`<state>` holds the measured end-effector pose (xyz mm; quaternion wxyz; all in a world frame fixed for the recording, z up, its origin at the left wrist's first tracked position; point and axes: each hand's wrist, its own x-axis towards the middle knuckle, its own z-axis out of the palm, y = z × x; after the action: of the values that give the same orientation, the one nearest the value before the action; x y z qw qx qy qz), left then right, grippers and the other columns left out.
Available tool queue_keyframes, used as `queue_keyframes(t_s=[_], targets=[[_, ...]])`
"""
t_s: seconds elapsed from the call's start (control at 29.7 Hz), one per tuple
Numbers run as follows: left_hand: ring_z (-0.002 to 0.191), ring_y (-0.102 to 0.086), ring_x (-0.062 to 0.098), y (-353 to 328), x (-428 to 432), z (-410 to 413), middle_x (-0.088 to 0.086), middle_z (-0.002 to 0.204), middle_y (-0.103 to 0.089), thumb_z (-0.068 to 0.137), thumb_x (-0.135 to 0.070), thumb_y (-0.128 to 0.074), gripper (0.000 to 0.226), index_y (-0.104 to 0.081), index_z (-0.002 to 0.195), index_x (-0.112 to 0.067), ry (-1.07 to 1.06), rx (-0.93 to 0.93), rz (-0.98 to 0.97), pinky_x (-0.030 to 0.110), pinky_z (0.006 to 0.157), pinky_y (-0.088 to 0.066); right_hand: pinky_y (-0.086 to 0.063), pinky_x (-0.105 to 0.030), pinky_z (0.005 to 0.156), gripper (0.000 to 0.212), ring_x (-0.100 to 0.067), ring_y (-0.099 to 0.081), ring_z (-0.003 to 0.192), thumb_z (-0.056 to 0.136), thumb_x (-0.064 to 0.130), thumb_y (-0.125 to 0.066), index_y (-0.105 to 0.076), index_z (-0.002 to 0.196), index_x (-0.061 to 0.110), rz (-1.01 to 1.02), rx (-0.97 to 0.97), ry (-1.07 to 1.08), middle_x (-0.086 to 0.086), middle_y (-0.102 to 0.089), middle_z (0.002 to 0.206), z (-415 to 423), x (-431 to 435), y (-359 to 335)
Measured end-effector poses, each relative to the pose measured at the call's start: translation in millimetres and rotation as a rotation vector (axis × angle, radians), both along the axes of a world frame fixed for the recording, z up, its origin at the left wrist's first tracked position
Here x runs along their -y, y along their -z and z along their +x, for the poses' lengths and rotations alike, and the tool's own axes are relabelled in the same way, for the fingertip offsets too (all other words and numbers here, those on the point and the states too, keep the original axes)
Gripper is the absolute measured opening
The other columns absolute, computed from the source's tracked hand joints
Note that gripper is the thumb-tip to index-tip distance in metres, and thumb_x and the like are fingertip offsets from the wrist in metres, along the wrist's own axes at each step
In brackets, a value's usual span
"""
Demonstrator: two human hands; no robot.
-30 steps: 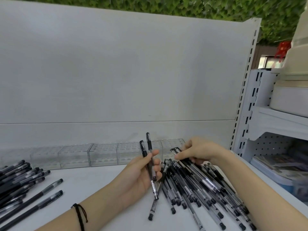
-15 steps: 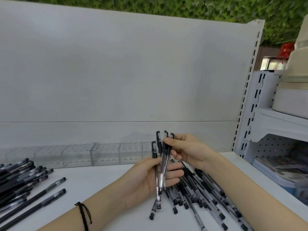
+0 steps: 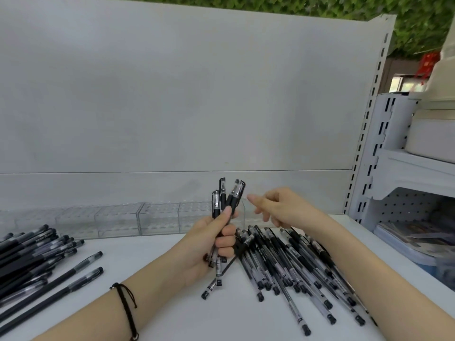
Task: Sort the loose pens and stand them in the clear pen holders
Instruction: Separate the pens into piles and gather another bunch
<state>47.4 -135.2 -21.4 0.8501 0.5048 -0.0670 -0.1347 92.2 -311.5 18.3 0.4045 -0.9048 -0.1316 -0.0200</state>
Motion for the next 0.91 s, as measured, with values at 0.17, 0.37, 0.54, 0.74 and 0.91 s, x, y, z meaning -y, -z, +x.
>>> queue_keyframes(t_s=[0.17,0.37,0.54,0.74,0.91], targets=[[0.038,-0.028,0.003,3,0,1,-0.006,0.054,-0.04,0.077,-0.034,-0.06,0.026,-0.047,0.087,-0.014,-0.041,0.019,0.032,0.014,0.035,-0.025,-0.044,-0.031,0.063,0.058,-0.017,-0.053,0.066,0.071,0.073,-0.064,-0.063,0.081,0.016,-0.569,0.01,0.093,-0.002,-0.058,0.072,11,14,15],[0.039,-0.028,0.003,6,1,1,-0.005,0.057,-0.04,0.077,-0.033,-0.064,0.03,-0.04,0.077,-0.016,-0.069,0.047,0.076,0.014,0.035,-0.023,-0.045,-0.024,0.06,0.059,-0.013,-0.06,0.062,0.072,0.059,-0.074,-0.069,0.095,0.006,-0.495,-0.101,0.059,-0.007,-0.071,0.076,10,9,17],[0.039,-0.036,0.007,8,3,1,-0.002,0.055,-0.043,0.075,-0.029,-0.065,0.026,-0.051,0.087,-0.01,-0.072,-0.03,0.007,0.016,0.034,-0.029,-0.04,-0.018,0.041,0.037,-0.004,-0.05,0.039,0.079,0.043,-0.073,-0.065,0.098,0.012,-0.449,-0.165,0.016,0.001,-0.061,0.06,9,4,16],[0.04,-0.038,0.009,11,4,3,0.001,0.056,-0.045,0.085,-0.022,-0.061,0.019,-0.055,0.094,-0.006,-0.037,-0.145,-0.099,0.018,0.034,-0.033,-0.052,-0.03,0.058,0.052,-0.018,-0.06,0.065,0.075,0.044,-0.076,-0.06,0.112,0.01,-0.499,-0.122,-0.021,-0.005,-0.067,0.094,6,-1,18],[0.044,-0.042,0.011,10,5,2,0.003,0.063,-0.05,0.08,-0.022,-0.063,0.021,-0.053,0.092,-0.008,0.028,-0.146,-0.162,0.02,0.038,-0.039,-0.043,-0.023,0.048,0.056,-0.015,-0.051,0.049,0.073,0.044,-0.079,-0.057,0.114,0.013,-0.432,-0.173,-0.059,-0.007,-0.068,0.09,7,-1,16]])
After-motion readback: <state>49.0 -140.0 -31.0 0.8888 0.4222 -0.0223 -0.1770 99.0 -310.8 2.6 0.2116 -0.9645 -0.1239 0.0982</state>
